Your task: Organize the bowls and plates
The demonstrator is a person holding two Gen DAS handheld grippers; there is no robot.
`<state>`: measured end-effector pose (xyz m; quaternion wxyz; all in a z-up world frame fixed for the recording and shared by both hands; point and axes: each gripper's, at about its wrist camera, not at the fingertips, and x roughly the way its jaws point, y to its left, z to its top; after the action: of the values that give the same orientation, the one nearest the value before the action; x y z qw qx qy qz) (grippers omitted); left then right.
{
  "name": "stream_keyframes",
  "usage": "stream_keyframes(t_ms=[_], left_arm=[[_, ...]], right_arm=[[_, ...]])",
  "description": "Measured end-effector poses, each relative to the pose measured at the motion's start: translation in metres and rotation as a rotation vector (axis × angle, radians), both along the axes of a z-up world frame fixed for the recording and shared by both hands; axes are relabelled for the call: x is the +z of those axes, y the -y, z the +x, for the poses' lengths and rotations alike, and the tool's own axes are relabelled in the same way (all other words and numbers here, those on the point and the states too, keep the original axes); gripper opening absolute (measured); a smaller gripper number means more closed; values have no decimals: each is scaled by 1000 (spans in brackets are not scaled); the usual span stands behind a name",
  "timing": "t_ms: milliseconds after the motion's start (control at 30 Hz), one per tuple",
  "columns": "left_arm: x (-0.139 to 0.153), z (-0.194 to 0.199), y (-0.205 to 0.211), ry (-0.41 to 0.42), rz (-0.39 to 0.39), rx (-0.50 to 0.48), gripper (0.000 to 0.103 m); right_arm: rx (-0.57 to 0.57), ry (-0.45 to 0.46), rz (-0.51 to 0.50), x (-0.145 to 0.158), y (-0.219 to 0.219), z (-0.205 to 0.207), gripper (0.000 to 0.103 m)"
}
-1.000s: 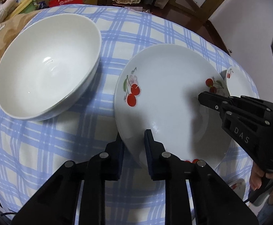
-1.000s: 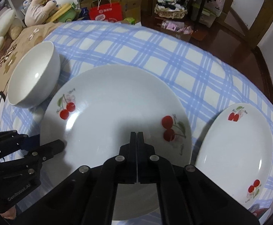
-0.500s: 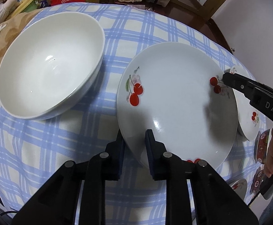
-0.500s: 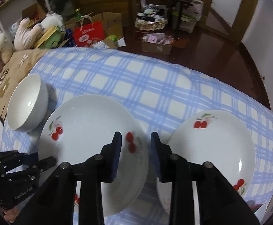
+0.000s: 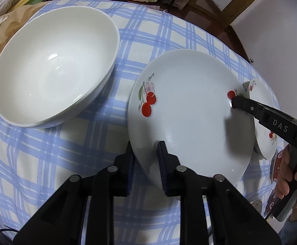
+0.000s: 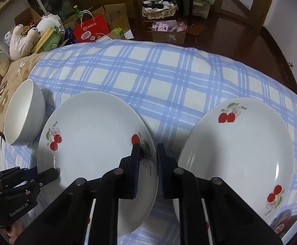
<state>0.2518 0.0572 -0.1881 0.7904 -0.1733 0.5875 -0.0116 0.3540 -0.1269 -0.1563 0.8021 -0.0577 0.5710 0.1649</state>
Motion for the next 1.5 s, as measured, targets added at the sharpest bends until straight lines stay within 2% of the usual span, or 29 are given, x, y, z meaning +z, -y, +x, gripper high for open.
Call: stream_keyframes(t_ms=[200, 600, 800, 1200, 1500], left_arm=[[11, -1, 4, 34, 67, -16, 18], [27, -7, -7, 31, -26, -22, 15], [33, -13, -3, 42, -33, -32, 15], [59, -54, 9, 89, -95, -79, 15], [83, -92, 22, 139, -88, -147, 15]], right_arm=[[-13, -8, -4, 0, 0, -6, 17], [-47, -9, 14, 12, 12, -28, 14], [-60, 19, 25, 26, 19, -45, 12], [-111, 54, 57, 50, 48, -94, 12], [-166, 89, 84, 67, 67, -148, 12]])
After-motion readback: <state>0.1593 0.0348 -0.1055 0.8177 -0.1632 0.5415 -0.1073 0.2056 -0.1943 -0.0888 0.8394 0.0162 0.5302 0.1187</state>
